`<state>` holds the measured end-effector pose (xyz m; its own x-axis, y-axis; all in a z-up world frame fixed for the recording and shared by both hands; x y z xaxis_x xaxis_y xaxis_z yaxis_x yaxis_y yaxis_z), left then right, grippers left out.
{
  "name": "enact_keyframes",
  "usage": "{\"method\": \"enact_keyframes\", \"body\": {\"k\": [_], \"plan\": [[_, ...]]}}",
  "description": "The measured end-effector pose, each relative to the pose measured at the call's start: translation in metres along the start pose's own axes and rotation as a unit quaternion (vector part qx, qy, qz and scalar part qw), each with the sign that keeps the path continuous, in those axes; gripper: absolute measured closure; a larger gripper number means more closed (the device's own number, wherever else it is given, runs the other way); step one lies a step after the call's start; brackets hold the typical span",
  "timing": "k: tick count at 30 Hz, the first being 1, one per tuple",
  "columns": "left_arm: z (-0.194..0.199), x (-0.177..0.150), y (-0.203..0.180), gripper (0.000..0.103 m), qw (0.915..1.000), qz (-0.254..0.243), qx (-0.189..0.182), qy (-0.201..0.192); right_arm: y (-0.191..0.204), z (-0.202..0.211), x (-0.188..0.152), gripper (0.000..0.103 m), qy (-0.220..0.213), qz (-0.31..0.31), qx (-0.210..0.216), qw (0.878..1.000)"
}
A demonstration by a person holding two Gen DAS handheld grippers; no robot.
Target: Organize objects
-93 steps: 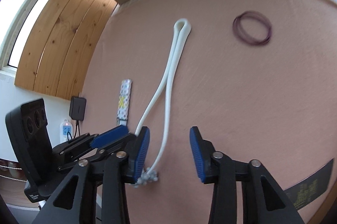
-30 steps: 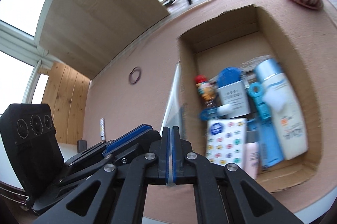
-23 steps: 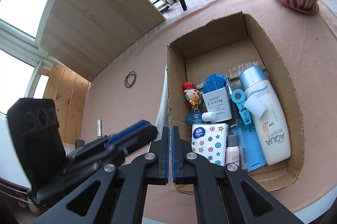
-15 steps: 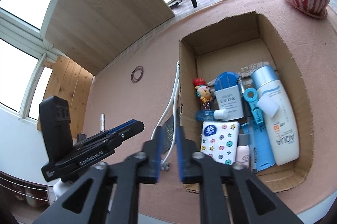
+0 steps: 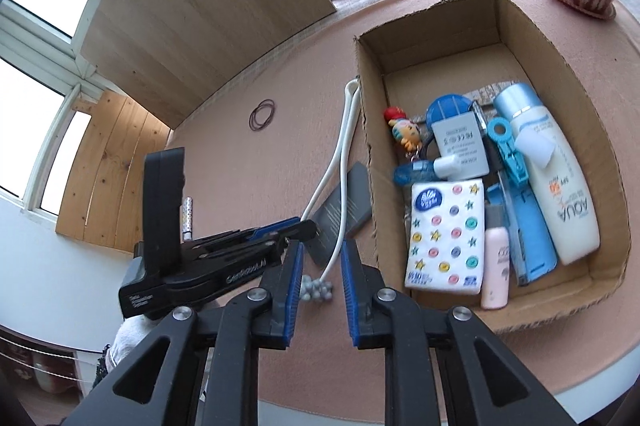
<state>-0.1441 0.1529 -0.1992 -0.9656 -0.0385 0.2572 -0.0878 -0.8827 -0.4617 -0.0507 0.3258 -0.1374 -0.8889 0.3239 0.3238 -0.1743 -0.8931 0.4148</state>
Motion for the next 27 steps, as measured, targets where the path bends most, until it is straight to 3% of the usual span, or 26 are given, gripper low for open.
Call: {"method": "enact_keyframes", "body": {"k": [2,5,12,20,27], "plan": [[0.004,-0.005,0.007,0.098,1.0,0.006,-0.005,0.0,0.004,0.0,-0.005,0.084,-0.002,0.007,-0.007,1.0],[0.012,-0.016,0.016,0.098,1.0,0.006,0.001,-0.004,0.014,-0.002,-0.012,0.073,-0.005,0.014,-0.007,1.0],[0.043,-0.057,0.05,0.098,0.9987,0.042,0.007,-0.026,0.041,-0.017,-0.024,0.066,-0.011,0.046,-0.011,0.999],[0.07,-0.095,0.083,0.098,0.9958,0.08,0.005,-0.044,0.068,-0.071,-0.04,0.065,0.067,0.073,-0.029,0.995],[0.079,-0.111,0.089,0.098,0.9955,0.084,0.0,-0.046,0.068,-0.111,-0.051,0.07,0.128,0.037,0.003,0.991]]}}
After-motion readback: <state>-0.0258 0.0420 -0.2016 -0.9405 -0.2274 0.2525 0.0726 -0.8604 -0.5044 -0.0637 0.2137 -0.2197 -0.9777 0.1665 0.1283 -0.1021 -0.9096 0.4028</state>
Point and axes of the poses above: each gripper's, at about its wrist camera, not at the fingertips, and z roughly against the way its jaws point, y to its left, x to its top, the point moved 2 cm from there along -z, roughly the way its jaws point, and after that the axes turned 8 degrees about -x, right-handed, at the moved point
